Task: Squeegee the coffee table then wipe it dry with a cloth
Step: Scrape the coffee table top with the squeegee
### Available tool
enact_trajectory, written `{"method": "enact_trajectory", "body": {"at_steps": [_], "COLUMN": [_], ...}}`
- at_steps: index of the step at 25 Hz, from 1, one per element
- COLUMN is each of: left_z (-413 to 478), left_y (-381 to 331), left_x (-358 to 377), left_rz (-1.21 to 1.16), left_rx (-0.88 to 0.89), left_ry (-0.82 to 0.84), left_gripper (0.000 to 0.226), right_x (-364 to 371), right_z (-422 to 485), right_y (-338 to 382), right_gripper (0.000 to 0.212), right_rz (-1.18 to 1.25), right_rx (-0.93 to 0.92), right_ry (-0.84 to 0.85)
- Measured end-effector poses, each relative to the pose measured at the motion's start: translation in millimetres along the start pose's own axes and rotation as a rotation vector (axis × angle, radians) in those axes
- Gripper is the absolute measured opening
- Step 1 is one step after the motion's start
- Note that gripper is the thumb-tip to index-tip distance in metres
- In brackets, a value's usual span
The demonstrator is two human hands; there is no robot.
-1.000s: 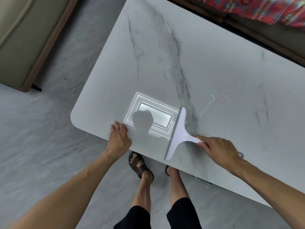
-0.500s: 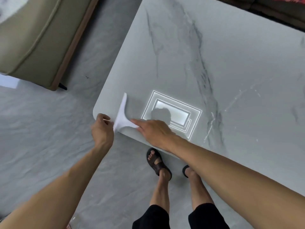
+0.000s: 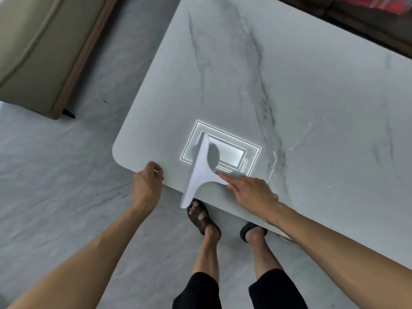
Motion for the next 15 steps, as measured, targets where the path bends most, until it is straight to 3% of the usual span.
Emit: {"method": "enact_trajectory", "body": {"at_steps": [7, 11, 15], "left_z": [-79, -117, -129], "left_y": [-109, -130, -137], "left_x": [97, 143, 144], "left_rz": [0.137, 0.262, 0.246], "left_rx": [0.409, 0.398, 0.335], "left_ry": [0.24, 0.388, 0.319], "left_gripper": [0.034, 0.046, 0.043], "right_x": [-50, -79, -94], "right_z": [-128, -180, -187], "right_y": [-172, -232, -224], "right_gripper": [0.055, 0.043, 0.039], "right_rz": [-0.09, -0.177, -0.077], "right_rx": [0.31, 0.397, 0.375], "right_ry": [-0.04, -0.038, -0.069]}}
Point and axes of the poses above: each hand's wrist, its own z-axis towards the middle knuckle, its own x-axis out of the palm, y = z × x, the point moved 10 cm from there along z, towards the middle knuckle, and after that the axes turned 13 degrees about -y, right-handed, at the moved point
